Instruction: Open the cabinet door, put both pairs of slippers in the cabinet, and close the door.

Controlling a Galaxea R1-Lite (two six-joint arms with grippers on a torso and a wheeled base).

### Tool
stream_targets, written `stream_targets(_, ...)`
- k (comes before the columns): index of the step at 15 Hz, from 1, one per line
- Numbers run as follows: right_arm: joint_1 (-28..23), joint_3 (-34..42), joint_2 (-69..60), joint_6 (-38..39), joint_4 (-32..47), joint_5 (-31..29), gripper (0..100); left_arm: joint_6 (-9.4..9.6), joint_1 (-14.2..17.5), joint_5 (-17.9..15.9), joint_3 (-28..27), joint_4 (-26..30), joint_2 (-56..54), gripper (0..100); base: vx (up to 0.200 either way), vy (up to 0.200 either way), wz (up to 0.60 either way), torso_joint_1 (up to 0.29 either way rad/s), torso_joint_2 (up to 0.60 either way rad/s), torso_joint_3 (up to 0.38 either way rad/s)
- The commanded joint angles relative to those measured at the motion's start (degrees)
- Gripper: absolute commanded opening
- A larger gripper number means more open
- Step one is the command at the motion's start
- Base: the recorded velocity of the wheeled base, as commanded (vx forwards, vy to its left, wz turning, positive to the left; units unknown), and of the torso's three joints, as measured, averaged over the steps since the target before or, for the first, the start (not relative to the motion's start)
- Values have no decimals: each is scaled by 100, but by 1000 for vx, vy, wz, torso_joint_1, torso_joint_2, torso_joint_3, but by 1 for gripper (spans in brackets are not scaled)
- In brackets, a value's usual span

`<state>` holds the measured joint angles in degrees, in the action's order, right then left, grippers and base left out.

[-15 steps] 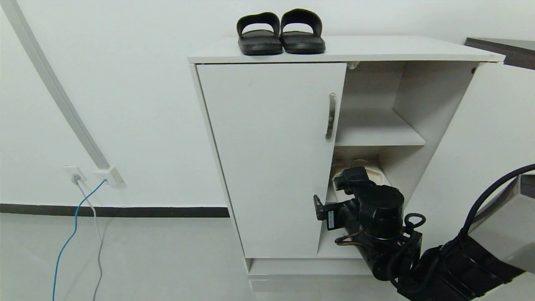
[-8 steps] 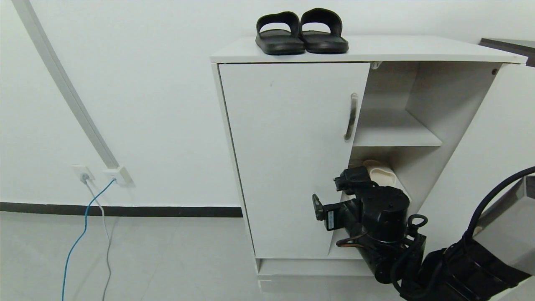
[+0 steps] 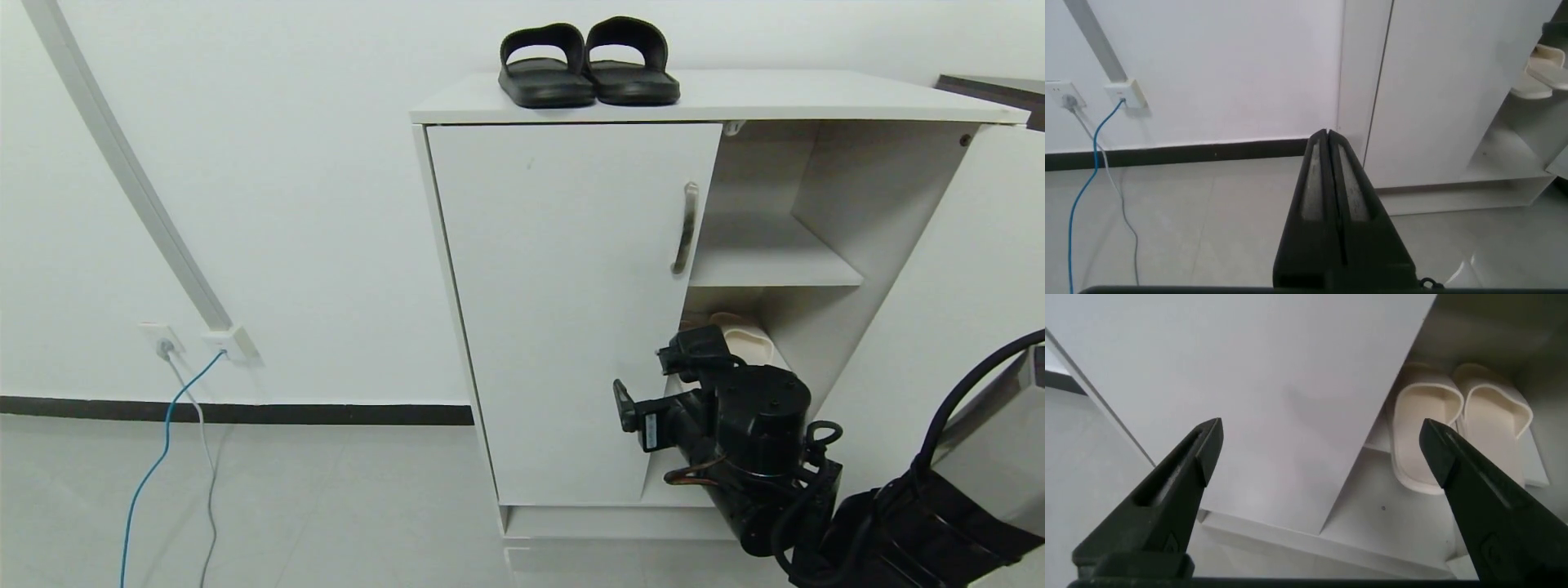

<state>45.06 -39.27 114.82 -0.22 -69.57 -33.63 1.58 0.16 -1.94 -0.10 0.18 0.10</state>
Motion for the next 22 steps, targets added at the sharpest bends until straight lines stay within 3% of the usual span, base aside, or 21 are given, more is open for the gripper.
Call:
stream_targets(1,-6,59,-13,-75,-21,24,100,0,2,0,1,-1,-1,0,0,0,0,0,0,0)
stream_targets(17,355,182,-215,-101,-13,67,100,0,2,0,1,-1,-1,0,0,0,0,1,0,36)
stream_targets(22,355,191,-215,-101,-13,67,100,0,2,0,1,-1,-1,0,0,0,0,35,-353,-302)
